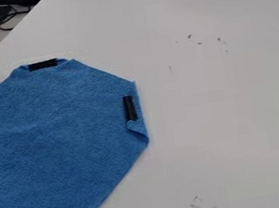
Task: Fold the cloth from the top to the bottom
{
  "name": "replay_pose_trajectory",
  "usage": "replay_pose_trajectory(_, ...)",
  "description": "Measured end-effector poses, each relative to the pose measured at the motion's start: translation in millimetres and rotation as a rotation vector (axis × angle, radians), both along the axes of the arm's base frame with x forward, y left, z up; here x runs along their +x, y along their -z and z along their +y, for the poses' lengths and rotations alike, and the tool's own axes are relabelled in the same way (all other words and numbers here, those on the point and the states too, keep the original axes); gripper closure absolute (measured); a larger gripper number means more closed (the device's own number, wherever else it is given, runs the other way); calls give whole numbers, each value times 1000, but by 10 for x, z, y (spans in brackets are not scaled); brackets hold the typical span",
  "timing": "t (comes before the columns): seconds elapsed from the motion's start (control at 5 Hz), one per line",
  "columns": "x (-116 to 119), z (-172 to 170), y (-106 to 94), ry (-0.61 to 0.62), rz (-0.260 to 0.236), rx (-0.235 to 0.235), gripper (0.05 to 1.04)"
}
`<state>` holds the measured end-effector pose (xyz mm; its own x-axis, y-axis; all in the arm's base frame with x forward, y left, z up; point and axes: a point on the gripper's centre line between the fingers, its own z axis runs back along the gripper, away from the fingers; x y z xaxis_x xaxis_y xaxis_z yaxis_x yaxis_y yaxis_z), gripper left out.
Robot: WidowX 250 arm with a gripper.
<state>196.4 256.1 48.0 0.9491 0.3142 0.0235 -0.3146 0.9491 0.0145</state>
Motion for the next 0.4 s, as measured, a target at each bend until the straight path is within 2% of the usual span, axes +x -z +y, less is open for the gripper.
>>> replay_pose_trajectory(0.2, 7, -30, 110, 6, 19, -28, 83)
replay_pose_trajectory(0.4, 285, -55, 146, 87, 21, -27, 83)
